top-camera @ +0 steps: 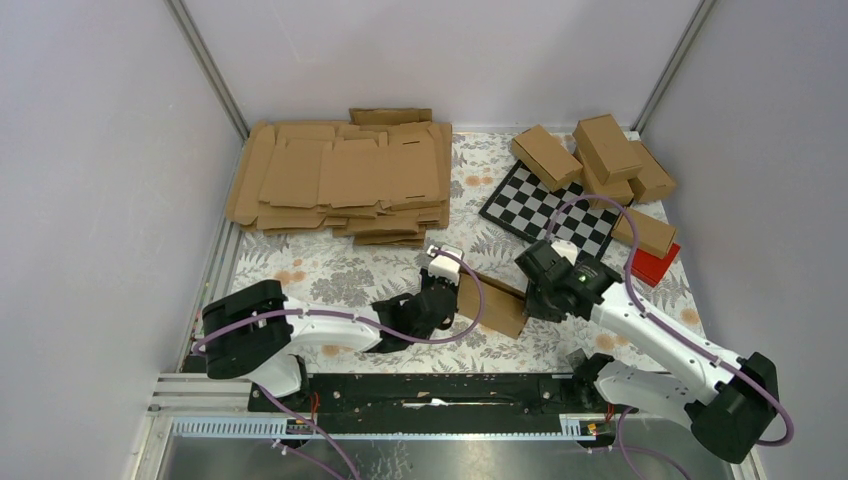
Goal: Fold the paper box
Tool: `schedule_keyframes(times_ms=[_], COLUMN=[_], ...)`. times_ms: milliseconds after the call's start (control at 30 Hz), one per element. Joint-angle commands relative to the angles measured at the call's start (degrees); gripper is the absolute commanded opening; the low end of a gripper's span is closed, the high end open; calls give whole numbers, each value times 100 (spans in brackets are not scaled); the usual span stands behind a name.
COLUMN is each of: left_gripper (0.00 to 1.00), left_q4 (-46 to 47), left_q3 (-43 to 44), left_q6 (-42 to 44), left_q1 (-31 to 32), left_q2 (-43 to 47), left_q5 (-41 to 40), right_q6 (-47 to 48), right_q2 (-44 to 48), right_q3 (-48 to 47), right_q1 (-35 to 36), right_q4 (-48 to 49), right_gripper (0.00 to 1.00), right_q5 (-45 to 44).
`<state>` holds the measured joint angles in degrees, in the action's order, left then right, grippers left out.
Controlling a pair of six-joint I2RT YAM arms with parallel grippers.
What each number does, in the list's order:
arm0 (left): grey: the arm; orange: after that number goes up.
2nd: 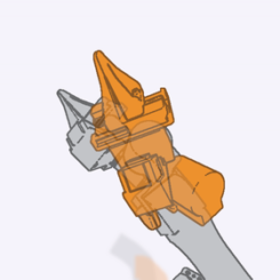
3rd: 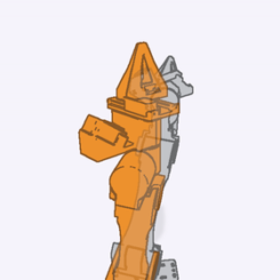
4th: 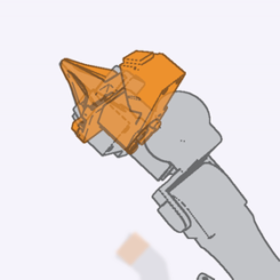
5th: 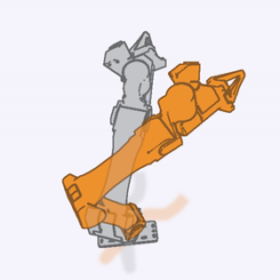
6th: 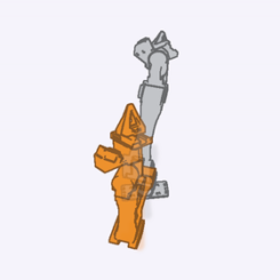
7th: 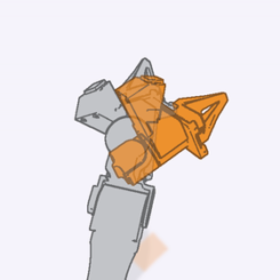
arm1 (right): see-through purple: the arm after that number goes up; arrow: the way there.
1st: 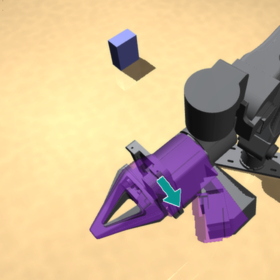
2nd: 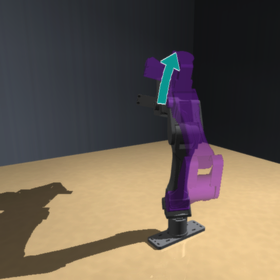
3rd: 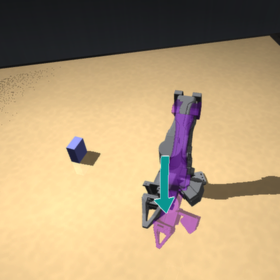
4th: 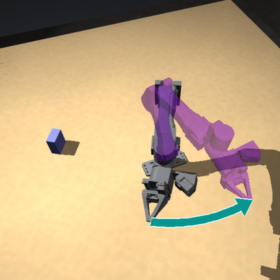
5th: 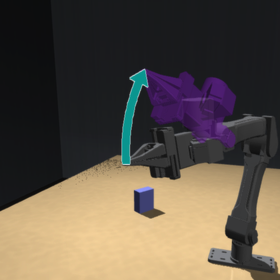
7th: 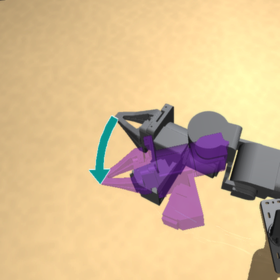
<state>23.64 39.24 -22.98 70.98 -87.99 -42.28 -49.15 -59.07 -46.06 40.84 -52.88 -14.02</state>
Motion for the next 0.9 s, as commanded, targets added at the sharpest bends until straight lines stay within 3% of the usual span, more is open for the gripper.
schedule_keyframes(times_ms=[0,100,233,300,567,867], left_gripper=[0,0,0,0,0,0], left_q4=[-131,-123,-88,-75,-44,86], left_q3=[-140,-151,-146,-136,-139,-216], left_q6=[-98,-63,44,77,125,101], left_q1=[73,82,96,100,117,118], left_q2=[148,149,132,142,172,229], left_q5=[98,76,50,37,77,147], right_q6=[491,909,1423,1688,2210,3164], right_q2=[280,438,392,322,258,-47], right_q3=[-62,-160,-459,-640,-1470,-1381], right_q1=[70,67,63,63,69,66], right_q4=[-37,52,45,-81,-695,0], right_gripper=[42,55,89,99,99,100], right_q5=[65,420,1287,1504,911,1321])
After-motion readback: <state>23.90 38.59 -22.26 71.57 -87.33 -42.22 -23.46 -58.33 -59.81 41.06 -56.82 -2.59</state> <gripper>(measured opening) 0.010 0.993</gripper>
